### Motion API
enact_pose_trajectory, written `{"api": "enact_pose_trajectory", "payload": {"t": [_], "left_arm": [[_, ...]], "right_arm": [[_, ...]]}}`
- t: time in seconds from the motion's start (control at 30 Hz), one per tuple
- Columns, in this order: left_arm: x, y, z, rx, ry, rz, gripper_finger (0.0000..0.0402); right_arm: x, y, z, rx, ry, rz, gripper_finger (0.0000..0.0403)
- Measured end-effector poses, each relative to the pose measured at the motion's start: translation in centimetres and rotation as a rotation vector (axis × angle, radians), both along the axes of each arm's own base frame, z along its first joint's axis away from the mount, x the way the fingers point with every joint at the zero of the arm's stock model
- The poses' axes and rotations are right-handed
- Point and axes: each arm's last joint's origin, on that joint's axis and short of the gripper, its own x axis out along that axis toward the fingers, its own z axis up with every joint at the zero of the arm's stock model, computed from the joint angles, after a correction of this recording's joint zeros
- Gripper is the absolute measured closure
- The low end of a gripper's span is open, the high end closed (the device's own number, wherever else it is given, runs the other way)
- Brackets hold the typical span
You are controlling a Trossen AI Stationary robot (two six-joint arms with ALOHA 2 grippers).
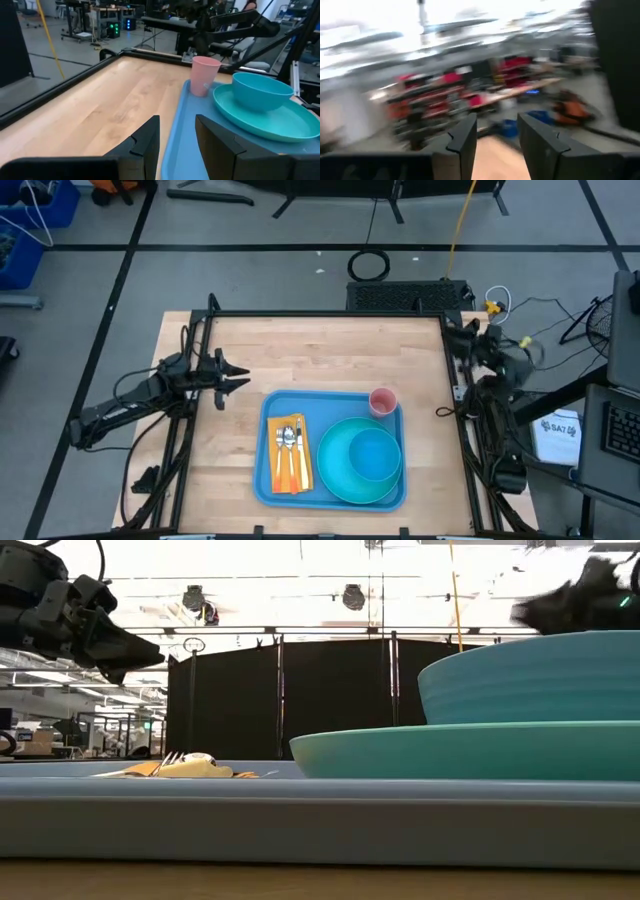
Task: Set up tray
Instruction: Return to Home Position
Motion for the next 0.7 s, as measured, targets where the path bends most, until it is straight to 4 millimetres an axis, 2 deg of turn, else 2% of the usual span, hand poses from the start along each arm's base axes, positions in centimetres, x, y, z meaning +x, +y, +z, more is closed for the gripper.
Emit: {"api": "enact_pose_trajectory", "payload": {"t": [0.13, 0.23, 0.4, 0.47, 0.6, 0.7], "left_arm": [[0.0, 0.0, 0.0, -0.002, -0.001, 0.004, 0.0273], [0.0, 0.0, 0.0, -0.018, -0.003, 0.005, 0.0273], [0.0, 0.0, 0.0, -0.019, -0.005, 0.005, 0.0273], [0.0, 0.0, 0.0, -0.019, -0.005, 0.006, 0.0273], [0.0, 0.0, 0.0, -0.020, -0.005, 0.006, 0.0273], [0.0, 0.0, 0.0, -0.022, -0.004, 0.006, 0.0273]], "right_arm": [[0.2, -2.5, -3.1, 0.100, 0.050, -0.252, 0.0273], [1.1, -2.5, -2.9, 0.012, 0.069, -0.289, 0.0273], [2.6, -2.4, -3.4, 0.010, 0.090, -0.394, 0.0273], [3.6, -2.2, -3.5, -0.017, 0.106, -0.369, 0.0273], [5.9, -1.2, -3.6, -0.101, 0.154, -0.178, 0.0273], [7.4, -0.6, -4.2, -0.086, 0.196, -0.106, 0.0273]]}}
